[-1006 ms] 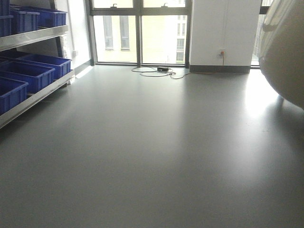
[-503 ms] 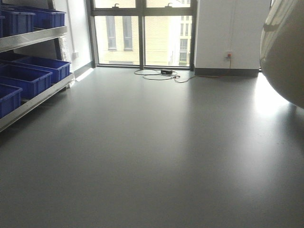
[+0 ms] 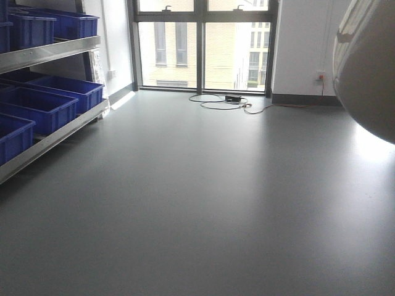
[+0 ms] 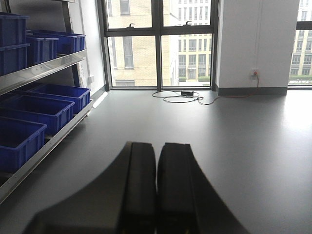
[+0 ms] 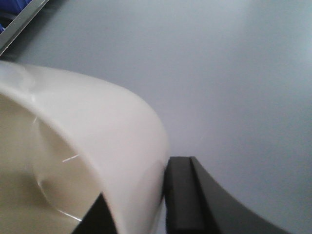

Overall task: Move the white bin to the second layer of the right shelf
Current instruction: 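Continue driving toward the windows with the bin held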

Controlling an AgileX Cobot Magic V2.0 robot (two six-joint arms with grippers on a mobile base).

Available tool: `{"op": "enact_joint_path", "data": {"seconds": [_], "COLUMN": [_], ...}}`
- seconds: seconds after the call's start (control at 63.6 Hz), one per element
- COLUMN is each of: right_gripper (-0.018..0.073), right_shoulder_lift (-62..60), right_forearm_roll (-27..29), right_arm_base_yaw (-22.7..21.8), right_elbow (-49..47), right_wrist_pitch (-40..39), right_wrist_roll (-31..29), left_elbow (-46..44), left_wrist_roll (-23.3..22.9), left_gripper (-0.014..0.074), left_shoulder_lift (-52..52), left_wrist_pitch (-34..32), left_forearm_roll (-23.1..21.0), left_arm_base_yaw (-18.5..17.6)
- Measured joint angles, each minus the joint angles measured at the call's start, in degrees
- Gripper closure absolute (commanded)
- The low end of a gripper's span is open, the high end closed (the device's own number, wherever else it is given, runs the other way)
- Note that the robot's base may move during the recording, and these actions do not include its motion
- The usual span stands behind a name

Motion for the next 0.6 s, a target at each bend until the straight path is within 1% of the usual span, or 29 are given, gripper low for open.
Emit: {"op": "enact_joint_path", "data": {"seconds": [0.597], "right_gripper": [0.0503], "right_shoulder_lift": [0.0], "right_forearm_roll": [0.0], "right_arm_base_yaw": [0.1], "right_elbow": [0.0], "right_wrist_pitch": [0.0], "right_wrist_roll": [0.0], "left_elbow": [0.0], "left_wrist_roll": [0.0], "left_gripper": [0.0512], "left_shoulder_lift": [0.0], "left_wrist_pitch": [0.0], "left_forearm_roll": [0.0], "left_arm_base_yaw": [0.0]}}
